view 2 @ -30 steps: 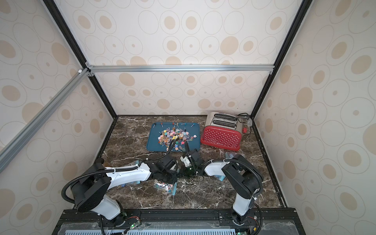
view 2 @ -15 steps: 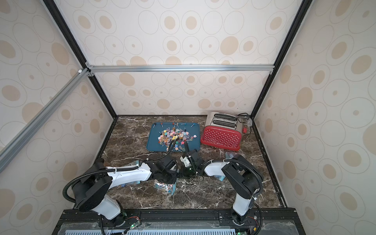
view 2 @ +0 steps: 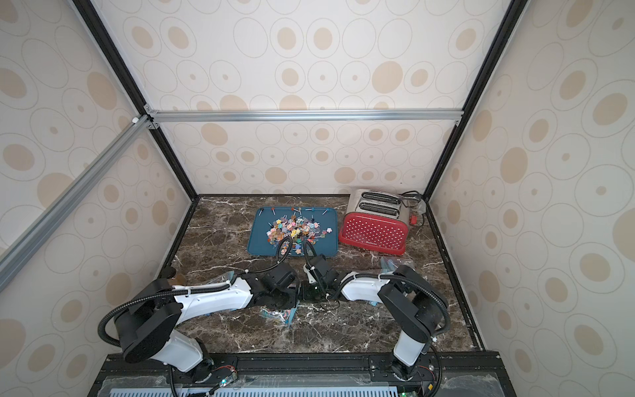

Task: Pour candies out of the ziploc bag
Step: Open the ziploc bag at the center of the board.

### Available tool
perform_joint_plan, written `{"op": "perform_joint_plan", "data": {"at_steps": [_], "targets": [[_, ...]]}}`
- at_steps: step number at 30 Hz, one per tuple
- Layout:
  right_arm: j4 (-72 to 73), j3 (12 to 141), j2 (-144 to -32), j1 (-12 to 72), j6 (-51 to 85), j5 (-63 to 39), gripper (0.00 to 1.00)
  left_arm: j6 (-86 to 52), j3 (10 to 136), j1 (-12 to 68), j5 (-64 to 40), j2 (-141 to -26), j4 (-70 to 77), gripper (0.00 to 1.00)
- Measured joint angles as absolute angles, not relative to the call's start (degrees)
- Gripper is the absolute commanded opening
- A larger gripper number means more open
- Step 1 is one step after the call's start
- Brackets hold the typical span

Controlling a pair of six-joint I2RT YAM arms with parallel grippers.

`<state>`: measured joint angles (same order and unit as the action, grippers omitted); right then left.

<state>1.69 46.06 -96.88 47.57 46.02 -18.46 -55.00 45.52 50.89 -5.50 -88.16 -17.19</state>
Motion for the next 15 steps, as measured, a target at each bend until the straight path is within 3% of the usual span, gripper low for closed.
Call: {"op": "perform_joint_plan", "data": {"at_steps": [15], "targets": [[-3.9, 47.9, -97.7, 50.1, 50.0, -11.0, 0.00, -70.1, 44.3, 55.4, 5.0, -88.9, -14.8, 0.00]]}}
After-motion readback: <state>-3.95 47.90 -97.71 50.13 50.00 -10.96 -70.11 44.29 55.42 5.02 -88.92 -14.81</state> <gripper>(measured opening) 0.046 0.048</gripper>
